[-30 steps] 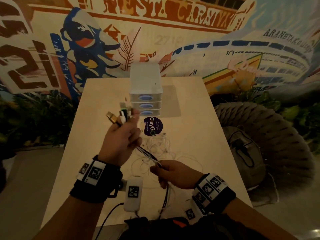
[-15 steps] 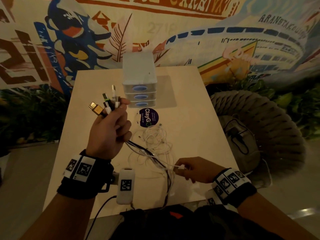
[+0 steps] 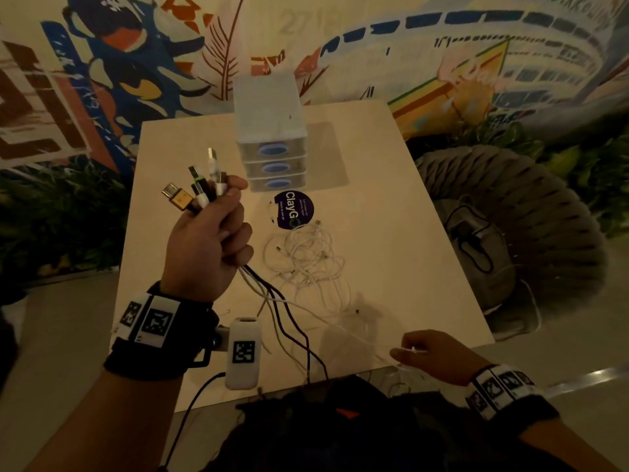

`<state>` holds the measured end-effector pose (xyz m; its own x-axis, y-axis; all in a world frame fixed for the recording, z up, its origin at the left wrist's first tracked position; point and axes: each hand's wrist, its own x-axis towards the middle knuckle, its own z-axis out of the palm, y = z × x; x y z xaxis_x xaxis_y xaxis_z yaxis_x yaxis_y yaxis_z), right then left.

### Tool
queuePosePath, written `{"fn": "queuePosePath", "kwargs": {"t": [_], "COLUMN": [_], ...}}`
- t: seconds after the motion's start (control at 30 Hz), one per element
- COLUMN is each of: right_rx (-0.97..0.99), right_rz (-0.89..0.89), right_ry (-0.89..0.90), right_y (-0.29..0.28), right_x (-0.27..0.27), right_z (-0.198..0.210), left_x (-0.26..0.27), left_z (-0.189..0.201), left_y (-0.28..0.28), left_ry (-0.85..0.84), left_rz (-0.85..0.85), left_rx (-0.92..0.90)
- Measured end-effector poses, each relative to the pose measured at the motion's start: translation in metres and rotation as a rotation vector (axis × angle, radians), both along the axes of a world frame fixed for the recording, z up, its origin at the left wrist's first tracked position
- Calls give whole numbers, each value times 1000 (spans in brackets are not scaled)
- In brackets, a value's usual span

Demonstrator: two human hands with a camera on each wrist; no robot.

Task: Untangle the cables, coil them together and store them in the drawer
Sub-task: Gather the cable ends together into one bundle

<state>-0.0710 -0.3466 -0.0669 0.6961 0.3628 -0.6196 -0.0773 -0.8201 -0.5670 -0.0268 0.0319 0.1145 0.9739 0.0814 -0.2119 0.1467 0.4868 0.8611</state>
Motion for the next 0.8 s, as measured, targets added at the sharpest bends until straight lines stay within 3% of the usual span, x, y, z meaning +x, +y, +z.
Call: {"fn": "queuePosePath", "kwargs": {"t": [0.1,0.27,0.37,0.57,0.67,0.8], "right_rx": [177,267,139,-49,-66,-96], "right_rz": [25,-67,-34,-27,-13,157], "right_ry": [143,249,284,158,119,103], "right_y": [17,28,25,14,21,43], "right_x": [-2,-13,-29,-46,-43,-26], "right_z": [15,17,3,-31,-28,0], "left_x": [-1,-2,-4,-6,-7,-11], "left_z": [-2,-3,-5,-12,-13,-16], "left_y": [-5,-6,1,8,3,-6], "left_ry": [2,8,13,26,40,41], "left_rz": [-32,-63,-56,-54,-70,-118], "left_rx": [22,36,31,14,20,14]}}
